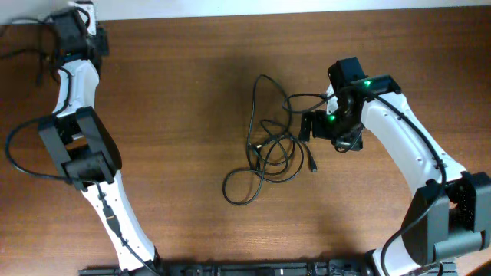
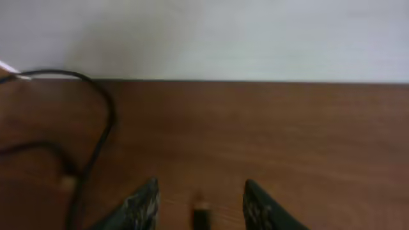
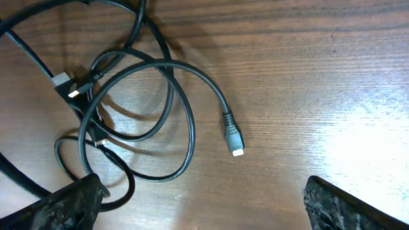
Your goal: Untangle cables
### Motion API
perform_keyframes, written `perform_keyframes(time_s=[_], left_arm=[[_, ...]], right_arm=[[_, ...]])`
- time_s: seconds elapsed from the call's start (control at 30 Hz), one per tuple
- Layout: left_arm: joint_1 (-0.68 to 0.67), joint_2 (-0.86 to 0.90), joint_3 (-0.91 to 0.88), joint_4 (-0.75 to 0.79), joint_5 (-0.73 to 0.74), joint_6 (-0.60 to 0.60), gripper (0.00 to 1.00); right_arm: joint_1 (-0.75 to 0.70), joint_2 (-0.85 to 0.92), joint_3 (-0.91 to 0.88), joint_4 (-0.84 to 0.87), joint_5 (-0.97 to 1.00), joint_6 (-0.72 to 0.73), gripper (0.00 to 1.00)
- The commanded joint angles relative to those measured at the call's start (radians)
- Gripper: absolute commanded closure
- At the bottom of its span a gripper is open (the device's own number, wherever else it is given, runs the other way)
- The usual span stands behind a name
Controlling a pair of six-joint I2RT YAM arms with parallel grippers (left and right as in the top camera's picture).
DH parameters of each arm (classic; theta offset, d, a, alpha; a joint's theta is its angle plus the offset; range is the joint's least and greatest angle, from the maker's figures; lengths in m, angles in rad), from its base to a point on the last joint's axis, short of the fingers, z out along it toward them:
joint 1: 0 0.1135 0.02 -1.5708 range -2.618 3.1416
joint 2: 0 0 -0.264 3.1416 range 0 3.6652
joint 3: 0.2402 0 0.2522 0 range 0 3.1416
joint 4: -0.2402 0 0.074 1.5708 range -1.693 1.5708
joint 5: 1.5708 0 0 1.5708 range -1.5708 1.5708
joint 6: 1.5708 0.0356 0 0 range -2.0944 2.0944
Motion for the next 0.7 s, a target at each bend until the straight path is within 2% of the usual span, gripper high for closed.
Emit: perform_keyframes(time_s=[0.0, 0.1, 0.13, 0.17, 0.2, 0.23, 0.27, 0.3, 0.4, 0.5, 0.6, 0.67], left_arm=[[0.001, 0.001, 0.008, -0.057, 0.153, -0.048, 0.58], [0.004, -0.011, 0.009, -0.093, 0.105, -0.090, 0.60], [0.007, -0.015, 0.009, -0.089, 0.034, -0.125, 0.57], [0.010, -0.016, 0.009, -0.090, -0.075, -0.154, 0.50], [0.013, -0.012, 0.008, -0.109, -0.204, -0.156, 0.48], [0.019, -0.003, 0.008, -0.124, -0.257, -0.156, 0.49], [0.026, 0.005, 0.008, -0.144, -0.262, -0.156, 0.45], [0.042, 0.018, 0.008, -0.185, -0.262, -0.156, 0.41], [0.095, 0.047, 0.008, -0.250, -0.248, -0.212, 0.39], [0.140, 0.052, 0.008, -0.295, -0.079, -0.219, 0.41], [0.148, 0.060, 0.008, -0.307, 0.002, -0.359, 0.43], [0.150, 0.067, 0.008, -0.310, 0.082, -0.390, 0.43]], right_arm=[[0.005, -0.013, 0.008, -0.014, 0.008, -0.010, 0.02], [0.005, -0.014, 0.008, -0.032, 0.009, -0.010, 0.02], [0.005, -0.013, 0.008, -0.035, 0.009, -0.011, 0.02], [0.005, -0.013, 0.008, -0.035, 0.009, -0.011, 0.02], [0.005, -0.013, 0.008, -0.035, 0.009, -0.010, 0.02], [0.005, -0.013, 0.008, -0.036, 0.009, -0.011, 0.02], [0.005, -0.014, 0.008, -0.036, 0.009, -0.011, 0.02], [0.005, -0.013, 0.008, -0.035, 0.009, -0.011, 0.01], [0.005, -0.013, 0.008, -0.036, 0.009, -0.011, 0.02], [0.005, -0.013, 0.008, -0.032, 0.009, -0.011, 0.02], [0.005, -0.013, 0.008, -0.033, 0.009, -0.010, 0.02], [0.005, -0.013, 0.008, -0.036, 0.009, -0.011, 0.02]])
